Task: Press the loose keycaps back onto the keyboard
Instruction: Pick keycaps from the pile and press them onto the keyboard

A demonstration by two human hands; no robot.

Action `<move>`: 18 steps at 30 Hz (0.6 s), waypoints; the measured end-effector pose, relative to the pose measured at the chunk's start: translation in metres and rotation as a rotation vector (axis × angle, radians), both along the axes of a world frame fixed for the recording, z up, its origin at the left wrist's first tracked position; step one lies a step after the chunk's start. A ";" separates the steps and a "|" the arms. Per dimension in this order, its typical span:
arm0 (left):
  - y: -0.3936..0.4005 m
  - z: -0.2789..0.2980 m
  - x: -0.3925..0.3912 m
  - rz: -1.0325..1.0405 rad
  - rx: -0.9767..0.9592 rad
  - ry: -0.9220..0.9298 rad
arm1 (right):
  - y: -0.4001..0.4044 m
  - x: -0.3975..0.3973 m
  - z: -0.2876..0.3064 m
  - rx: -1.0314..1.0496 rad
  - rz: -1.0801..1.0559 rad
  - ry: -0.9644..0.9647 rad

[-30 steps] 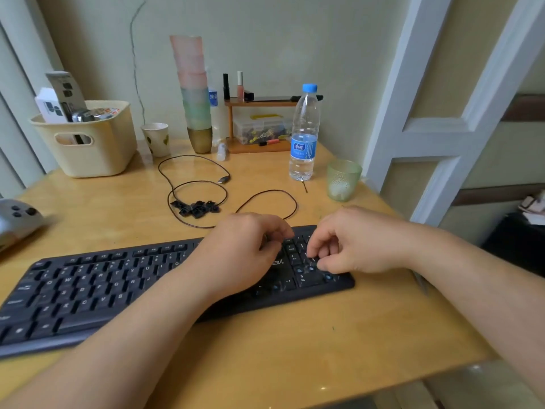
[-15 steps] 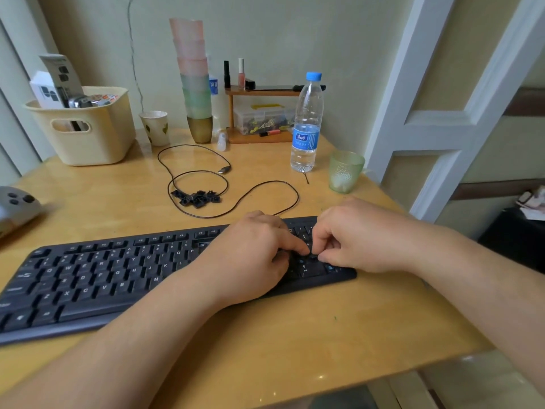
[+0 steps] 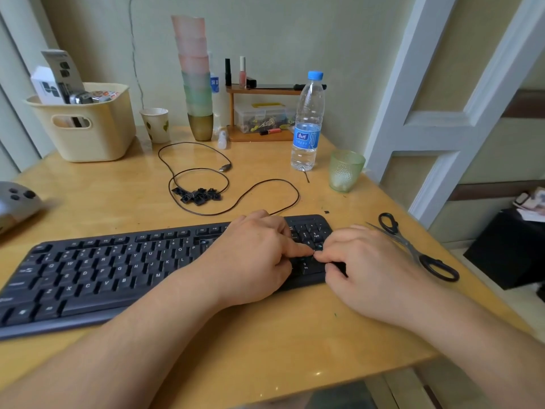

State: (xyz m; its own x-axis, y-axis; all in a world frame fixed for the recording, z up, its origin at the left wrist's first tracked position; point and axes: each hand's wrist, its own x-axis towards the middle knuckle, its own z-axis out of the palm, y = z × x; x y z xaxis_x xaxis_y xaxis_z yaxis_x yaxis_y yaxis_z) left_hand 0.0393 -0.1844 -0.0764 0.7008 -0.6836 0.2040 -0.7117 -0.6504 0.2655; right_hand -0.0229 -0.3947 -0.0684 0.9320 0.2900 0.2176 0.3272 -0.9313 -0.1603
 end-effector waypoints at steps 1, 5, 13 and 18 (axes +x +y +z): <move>-0.001 0.000 0.000 -0.001 0.021 -0.012 | 0.001 0.002 0.001 0.012 0.002 -0.003; -0.001 0.001 -0.001 -0.005 0.123 -0.064 | 0.006 0.010 0.001 -0.013 0.028 0.013; -0.002 0.004 -0.001 0.056 -0.010 -0.015 | -0.012 0.023 0.009 0.281 -0.181 -0.006; -0.005 0.004 -0.004 0.048 0.074 0.006 | -0.017 0.027 -0.003 0.394 -0.231 0.017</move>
